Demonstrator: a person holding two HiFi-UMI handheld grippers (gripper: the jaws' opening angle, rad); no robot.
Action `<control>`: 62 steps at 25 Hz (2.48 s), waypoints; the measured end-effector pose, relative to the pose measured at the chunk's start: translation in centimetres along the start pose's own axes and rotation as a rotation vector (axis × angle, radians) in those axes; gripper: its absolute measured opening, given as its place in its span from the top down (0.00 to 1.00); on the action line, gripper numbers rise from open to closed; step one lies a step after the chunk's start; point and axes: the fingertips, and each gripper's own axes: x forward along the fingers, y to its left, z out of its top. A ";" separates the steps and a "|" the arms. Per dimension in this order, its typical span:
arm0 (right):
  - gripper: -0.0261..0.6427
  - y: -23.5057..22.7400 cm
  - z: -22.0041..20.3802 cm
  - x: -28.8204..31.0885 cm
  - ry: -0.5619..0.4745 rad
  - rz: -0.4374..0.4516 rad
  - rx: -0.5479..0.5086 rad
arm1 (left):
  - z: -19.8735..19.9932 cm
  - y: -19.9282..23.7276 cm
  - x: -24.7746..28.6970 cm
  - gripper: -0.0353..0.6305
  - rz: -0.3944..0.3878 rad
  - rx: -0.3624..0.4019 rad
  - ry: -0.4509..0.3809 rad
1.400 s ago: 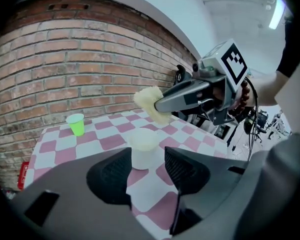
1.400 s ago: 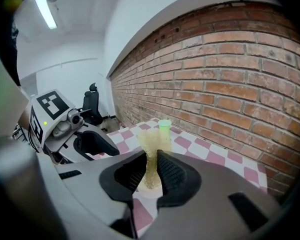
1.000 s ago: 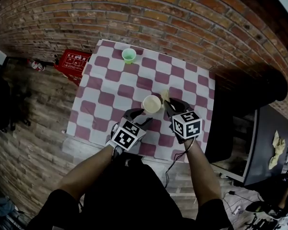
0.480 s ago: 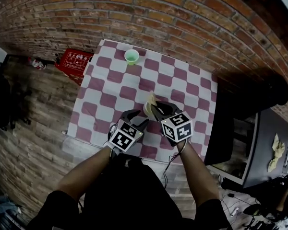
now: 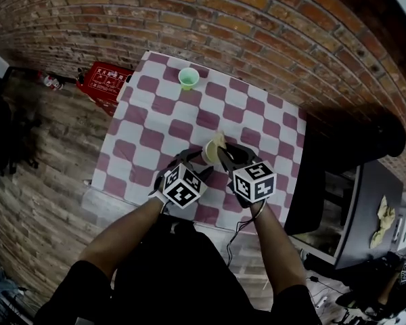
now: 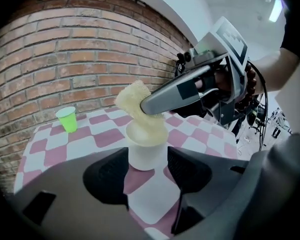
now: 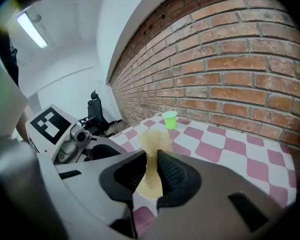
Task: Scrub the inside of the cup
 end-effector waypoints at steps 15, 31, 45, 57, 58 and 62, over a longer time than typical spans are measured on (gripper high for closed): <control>0.84 -1.1 -0.8 -3.3 0.633 -0.146 -1.039 | -0.8 0.9 -1.0 0.60 0.014 0.000 0.001; 0.84 -1.4 -1.7 -1.5 0.715 -0.166 -1.377 | -1.2 1.5 -0.8 0.57 0.003 0.047 -0.032; 0.84 0.5 -5.2 1.7 0.980 -0.075 -1.616 | -0.6 1.4 4.7 0.45 -0.188 0.276 -0.044; 0.84 1.1 -3.7 0.8 0.853 -0.134 -1.472 | -0.4 1.3 4.8 0.45 -0.200 0.253 -0.064; 0.84 0.9 -3.1 0.4 0.822 -0.156 -1.457 | -0.4 1.3 4.8 0.45 -0.201 0.254 -0.064; 0.84 -0.3 -1.0 -1.5 0.811 -0.215 -1.405 | -0.4 1.3 4.7 0.45 -0.198 0.253 -0.066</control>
